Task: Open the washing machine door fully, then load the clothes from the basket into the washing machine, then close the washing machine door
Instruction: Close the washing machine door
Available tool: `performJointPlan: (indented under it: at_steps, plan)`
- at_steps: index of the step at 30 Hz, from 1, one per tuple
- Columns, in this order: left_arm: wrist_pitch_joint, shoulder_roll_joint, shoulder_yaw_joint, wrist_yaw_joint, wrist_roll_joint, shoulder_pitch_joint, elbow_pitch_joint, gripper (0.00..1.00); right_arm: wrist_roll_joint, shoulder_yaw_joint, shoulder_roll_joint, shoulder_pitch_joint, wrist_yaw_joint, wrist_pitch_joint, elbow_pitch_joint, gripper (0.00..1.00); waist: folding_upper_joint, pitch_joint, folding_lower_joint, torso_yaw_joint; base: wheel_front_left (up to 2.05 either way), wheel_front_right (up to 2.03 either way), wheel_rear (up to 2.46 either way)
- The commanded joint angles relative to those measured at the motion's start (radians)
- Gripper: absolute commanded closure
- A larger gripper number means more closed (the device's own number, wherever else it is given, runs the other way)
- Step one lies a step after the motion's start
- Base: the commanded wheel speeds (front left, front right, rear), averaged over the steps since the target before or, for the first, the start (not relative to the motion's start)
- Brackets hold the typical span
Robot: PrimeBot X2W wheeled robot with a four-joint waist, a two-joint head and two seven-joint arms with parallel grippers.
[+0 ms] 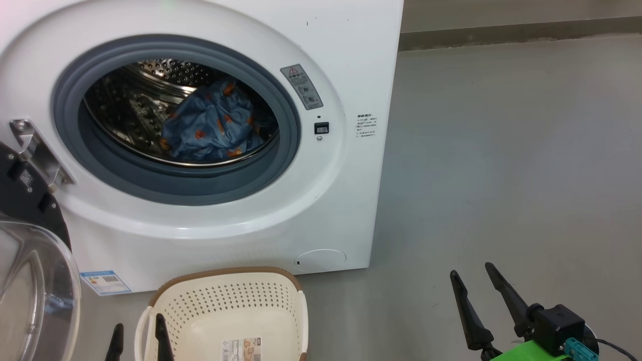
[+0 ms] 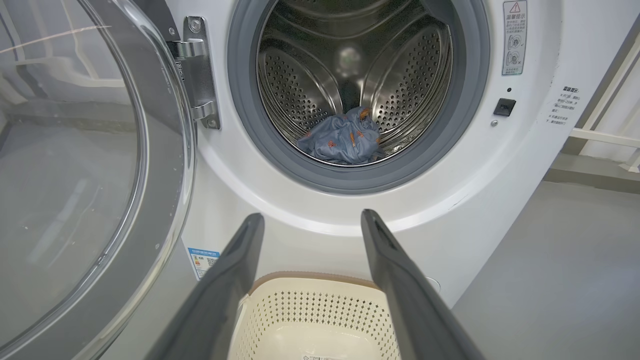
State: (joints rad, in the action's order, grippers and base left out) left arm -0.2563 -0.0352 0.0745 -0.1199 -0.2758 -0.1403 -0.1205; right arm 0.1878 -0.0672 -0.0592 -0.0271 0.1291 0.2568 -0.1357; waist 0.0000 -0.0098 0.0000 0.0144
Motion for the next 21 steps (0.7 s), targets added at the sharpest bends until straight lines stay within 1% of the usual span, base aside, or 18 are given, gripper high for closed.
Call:
performJointPlan:
  at_steps: [1, 8, 12, 17, 21]
  plan:
    - [-0.006, -0.015, -0.028, -0.006, 0.005, 0.017, 0.029, 0.00, 0.004, -0.026, -0.002, 0.014, 0.002, 0.005, 0.025, 0.00, 0.0000, 0.000, 0.0000, -0.001, 0.00, 0.00, 0.00]
    - [-0.006, -0.015, -0.027, -0.011, 0.019, 0.018, 0.023, 0.00, 0.005, -0.027, -0.002, 0.014, 0.002, 0.005, 0.025, 0.00, 0.0000, 0.002, 0.0000, -0.003, -0.05, 0.05, 0.00]
    - [-0.006, -0.015, -0.024, -0.013, 0.023, 0.020, 0.018, 0.00, 0.005, -0.025, -0.002, 0.013, 0.002, 0.005, 0.026, 0.00, 0.0000, 0.002, 0.0000, -0.002, -0.55, 0.55, 0.00]
    - [-0.006, -0.015, -0.022, -0.018, 0.024, 0.019, 0.019, 0.00, 0.004, -0.026, -0.003, 0.012, 0.002, 0.005, 0.027, 0.00, 0.0000, 0.001, 0.0000, -0.001, -1.16, 1.16, 0.00]
    - [-0.006, -0.015, -0.020, -0.019, 0.023, 0.018, 0.019, 0.00, 0.004, -0.027, -0.003, 0.013, 0.002, 0.005, 0.027, 0.00, 0.0000, 0.001, 0.0000, -0.001, -1.77, 1.77, 0.00]
